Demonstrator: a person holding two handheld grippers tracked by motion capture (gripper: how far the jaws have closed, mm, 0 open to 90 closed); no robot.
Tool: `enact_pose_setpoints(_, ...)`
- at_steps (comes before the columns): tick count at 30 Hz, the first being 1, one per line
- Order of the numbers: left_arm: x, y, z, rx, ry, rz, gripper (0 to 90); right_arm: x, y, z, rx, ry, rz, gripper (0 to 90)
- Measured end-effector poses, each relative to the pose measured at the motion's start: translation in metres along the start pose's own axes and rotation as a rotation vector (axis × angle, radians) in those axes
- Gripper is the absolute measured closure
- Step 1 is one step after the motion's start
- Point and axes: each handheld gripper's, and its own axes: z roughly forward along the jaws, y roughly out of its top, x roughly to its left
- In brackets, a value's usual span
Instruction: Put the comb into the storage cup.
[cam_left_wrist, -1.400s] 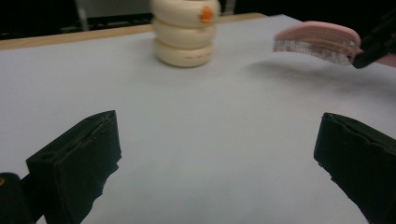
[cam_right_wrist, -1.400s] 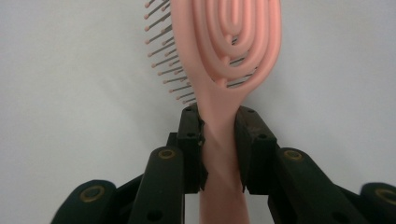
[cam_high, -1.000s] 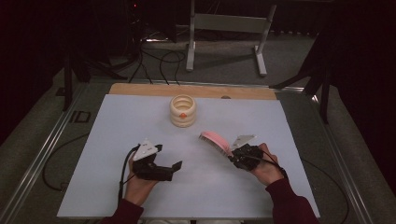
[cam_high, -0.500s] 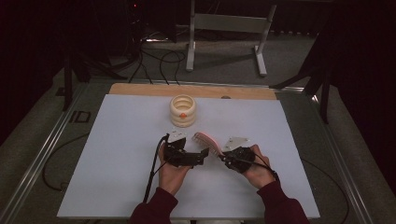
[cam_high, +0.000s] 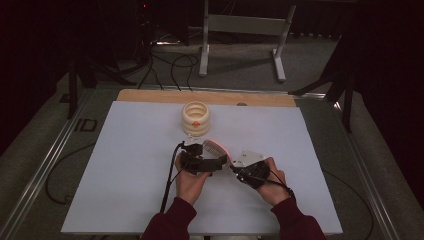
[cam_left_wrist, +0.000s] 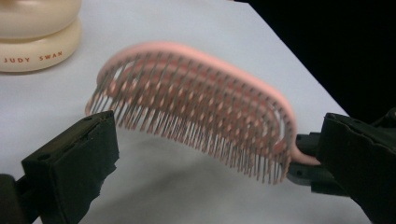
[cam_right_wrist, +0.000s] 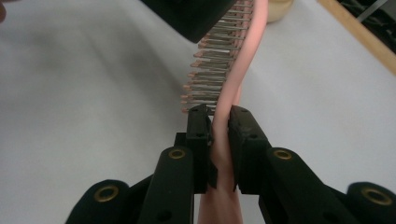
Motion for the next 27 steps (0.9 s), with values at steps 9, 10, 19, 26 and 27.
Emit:
enact_pose_setpoints(9, -0.001, 0.004, -0.001, -0.028, -0.015, -0.019, 0.0, 0.005, 0.007, -0.008, -0.051, -0.035, -0.024, 79.6)
enact_pose_setpoints(10, 0.000, 0.004, -0.001, -0.031, -0.019, -0.016, 0.0, 0.005, 0.010, -0.010, -0.059, -0.031, -0.026, 79.6)
enact_pose_setpoints(19, -0.003, 0.009, -0.002, -0.063, -0.062, -0.062, 0.0, 0.009, 0.015, -0.013, -0.085, -0.052, -0.035, 79.6)
enact_pose_setpoints(26, -0.009, 0.016, -0.001, -0.092, -0.037, -0.102, 0.0, 0.012, 0.018, -0.013, -0.109, -0.079, -0.042, 79.6)
enact_pose_setpoints(27, -0.010, 0.017, -0.001, -0.093, -0.029, -0.107, 0.0, 0.012, 0.019, -0.013, -0.112, -0.087, -0.046, 79.6)
